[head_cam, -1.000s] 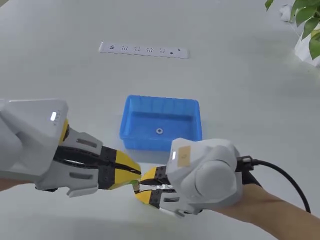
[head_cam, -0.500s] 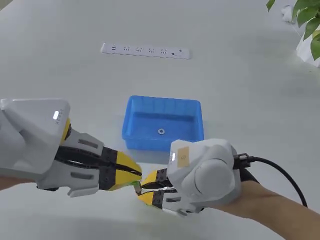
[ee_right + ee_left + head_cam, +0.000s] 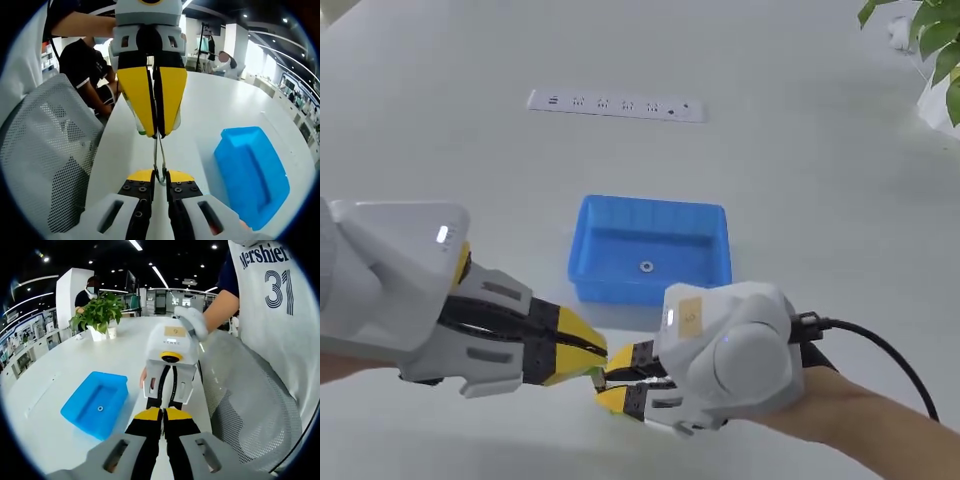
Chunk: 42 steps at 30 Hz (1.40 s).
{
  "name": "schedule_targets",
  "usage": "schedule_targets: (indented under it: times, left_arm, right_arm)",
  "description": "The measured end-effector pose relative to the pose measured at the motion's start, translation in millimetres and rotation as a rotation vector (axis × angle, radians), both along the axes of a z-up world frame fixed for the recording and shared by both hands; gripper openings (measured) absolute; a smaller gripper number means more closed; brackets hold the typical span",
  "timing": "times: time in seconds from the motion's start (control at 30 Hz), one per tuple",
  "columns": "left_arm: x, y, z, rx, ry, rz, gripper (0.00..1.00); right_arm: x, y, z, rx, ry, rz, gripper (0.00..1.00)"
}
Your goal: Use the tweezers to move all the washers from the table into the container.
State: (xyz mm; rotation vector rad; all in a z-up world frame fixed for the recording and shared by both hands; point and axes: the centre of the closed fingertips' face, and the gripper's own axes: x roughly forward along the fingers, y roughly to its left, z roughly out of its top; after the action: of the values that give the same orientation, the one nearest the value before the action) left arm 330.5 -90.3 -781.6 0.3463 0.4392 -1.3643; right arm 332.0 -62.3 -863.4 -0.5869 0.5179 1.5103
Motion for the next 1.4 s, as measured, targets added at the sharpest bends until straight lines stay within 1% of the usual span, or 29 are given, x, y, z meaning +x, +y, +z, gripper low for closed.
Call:
schedule_targets:
  times: [0.1,0.27,0.43,0.47,0.5,0.53,0.63,0.7,0.8,0.83,0.93,0.97,1.0,1.03,1.13,1.17,1.23,1.27,1.3,1.37,1.4]
  left_arm:
    - [-0.6,0.1,0.8,0.008,-0.005,-0.004,0.05]
    - [-0.5,0.1,11.1,0.009,-0.014,-0.006,0.05]
    - [2.7,1.1,26.9,0.015,-0.043,-0.019,0.05]
    - [3.6,1.1,30.0,0.015,-0.049,-0.022,0.05]
    - [6.1,1.2,35.9,0.014,-0.065,-0.025,0.05]
    - [6.8,1.2,37.4,0.014,-0.069,-0.026,0.05]
    - [15.6,1.5,49.3,-0.005,-0.101,-0.016,0.05]
    - [19.7,1.2,54.8,-0.008,-0.116,-0.014,0.05]
    - [27.2,-1.0,65.1,-0.001,-0.161,-0.023,0.05]
    - [30.2,-2.6,69.3,0.004,-0.184,-0.028,0.05]
    - [35.3,-5.5,75.1,0.017,-0.214,-0.05,0.05]
    - [37.3,-5.8,76.1,0.019,-0.216,-0.054,0.05]
    - [41.0,-5.7,77.5,0.024,-0.227,-0.059,0.05]
    - [42.0,-5.8,78.0,0.025,-0.229,-0.06,0.05]
    - [50.4,-6.5,82.9,0.026,-0.25,-0.066,0.05]
    - [52.9,-6.5,83.7,0.026,-0.252,-0.066,0.05]
    - [59.4,-6.4,85.2,0.023,-0.254,-0.063,0.05]
    - [63.0,-6.9,86.5,0.017,-0.257,-0.062,0.05]
    - [66.0,-7.0,87.1,0.013,-0.26,-0.06,0.05]
    - [71.9,-6.8,88.1,0.004,-0.261,-0.053,0.05]
    - [76.7,-7.0,88.9,0.001,-0.273,-0.052,0.05]
  right_arm:
    - [-0.4,-0.4,0.5,0.0,-0.006,-0.002,0.1]
    - [0.2,-0.2,10.6,0.014,-0.011,-0.007,0.1]
    - [5.0,0.4,26.7,0.04,-0.043,-0.008,0.1]
    - [6.5,0.1,29.7,0.043,-0.052,-0.008,0.1]
    - [10.2,-0.2,36.1,0.047,-0.072,-0.007,0.1]
    - [12.7,-0.4,39.4,0.048,-0.082,-0.006,0.1]
    - [23.5,-2.0,50.6,0.046,-0.126,-0.007,0.1]
    - [28.3,-2.9,56.1,0.048,-0.138,-0.006,0.1]
    - [39.0,-4.8,66.2,0.051,-0.173,-0.011,0.1]
    - [41.9,-5.0,69.1,0.055,-0.182,-0.014,0.1]
    - [52.0,-6.1,77.0,0.056,-0.212,-0.02,0.1]
    - [53.9,-6.3,77.9,0.056,-0.214,-0.02,0.1]
    - [56.4,-6.4,79.0,0.056,-0.218,-0.022,0.1]
    - [58.8,-6.5,80.1,0.057,-0.222,-0.026,0.1]
    - [70.7,-7.6,85.6,0.07,-0.235,-0.049,0.1]
    - [74.5,-8.1,86.9,0.073,-0.239,-0.054,0.1]
    - [79.4,-8.6,88.0,0.076,-0.243,-0.061,0.1]
    - [84.3,-8.8,89.8,0.081,-0.259,-0.068,0.1]
    - [87.2,-9.2,90.5,0.081,-0.266,-0.071,0.1]
    - [93.3,-9.8,91.9,0.084,-0.265,-0.08,0.1]
    - [97.9,-10.2,92.9,0.088,-0.266,-0.088,0.1]
